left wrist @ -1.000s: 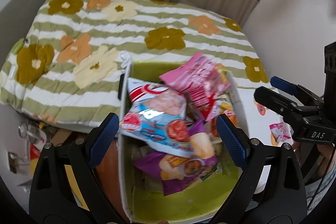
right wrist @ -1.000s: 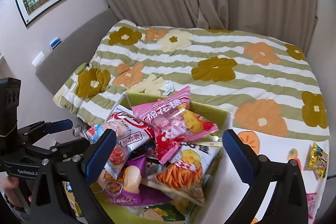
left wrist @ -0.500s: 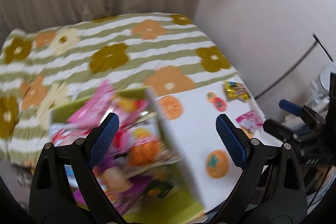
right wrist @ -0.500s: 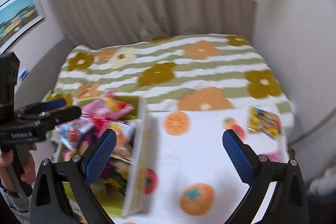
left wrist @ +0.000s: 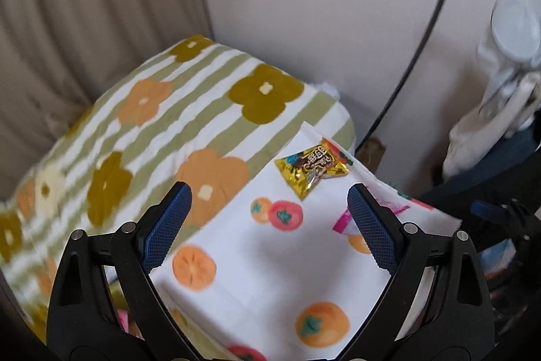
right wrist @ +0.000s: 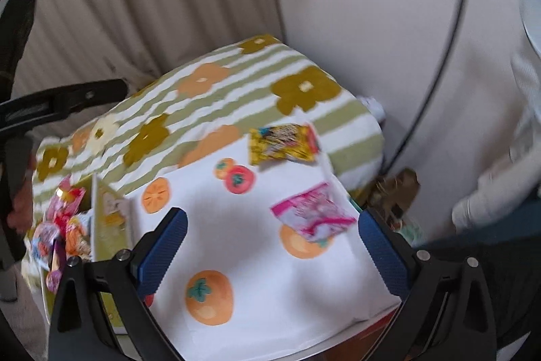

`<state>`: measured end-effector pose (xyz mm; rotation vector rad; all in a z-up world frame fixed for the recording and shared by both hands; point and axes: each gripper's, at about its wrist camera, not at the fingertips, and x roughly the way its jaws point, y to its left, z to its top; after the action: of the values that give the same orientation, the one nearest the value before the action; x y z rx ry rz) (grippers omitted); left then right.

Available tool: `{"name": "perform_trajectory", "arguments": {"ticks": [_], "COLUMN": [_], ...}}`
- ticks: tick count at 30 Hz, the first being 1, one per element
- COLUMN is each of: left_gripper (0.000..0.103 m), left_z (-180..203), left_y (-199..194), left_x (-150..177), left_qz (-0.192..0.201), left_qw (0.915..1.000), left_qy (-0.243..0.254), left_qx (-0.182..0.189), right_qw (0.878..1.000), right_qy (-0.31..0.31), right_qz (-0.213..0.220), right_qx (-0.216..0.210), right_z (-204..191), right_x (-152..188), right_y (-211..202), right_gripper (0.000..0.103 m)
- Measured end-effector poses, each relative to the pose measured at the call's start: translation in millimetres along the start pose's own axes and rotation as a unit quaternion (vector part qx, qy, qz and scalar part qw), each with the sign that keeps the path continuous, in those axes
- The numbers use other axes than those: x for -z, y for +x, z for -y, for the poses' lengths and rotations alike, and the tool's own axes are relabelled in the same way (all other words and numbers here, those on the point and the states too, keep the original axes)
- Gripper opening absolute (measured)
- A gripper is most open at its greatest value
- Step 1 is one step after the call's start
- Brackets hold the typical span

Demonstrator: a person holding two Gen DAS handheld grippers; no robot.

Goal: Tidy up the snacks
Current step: 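Grasp the gold chocolate bag with the left tool while the right tool grasps the pink candy bag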

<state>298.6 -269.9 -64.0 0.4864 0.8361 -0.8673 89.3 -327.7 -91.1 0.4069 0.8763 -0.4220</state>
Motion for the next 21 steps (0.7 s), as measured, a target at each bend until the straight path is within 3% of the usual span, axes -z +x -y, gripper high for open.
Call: {"name": "perform_trajectory", "arguments": {"ticks": [4,9,16,21], "left_gripper": [0.093,0.093,0.093,0.093], "left_z": [29,60,80,85], "left_y": [64,137,218,253], "left_x": [-27,-34,-24,-11], "left_qz": [-0.045,-0.103,-0.166,-0.191], "left_qw": [0.9964,0.9804,0.9581,0.9423], "left_qy": [0.070,0.163,0.222,0.263], "left_qx": [0.021,0.041,0.074,0.080], "right_qw": [0.998,0.993,0.980,0.970], "right_qy": [0.054,0.109,0.177,0.224], "right_qz": [-0.015,-0.039,-0.082,-0.092], "right_qx": [0.006,0.016,0.026,0.035], "right_z": [30,52,68,69], "right_x": [9,21,36,41], "right_y": [21,54,108,136], "right_gripper": [0.101,0.101,0.101,0.101]}}
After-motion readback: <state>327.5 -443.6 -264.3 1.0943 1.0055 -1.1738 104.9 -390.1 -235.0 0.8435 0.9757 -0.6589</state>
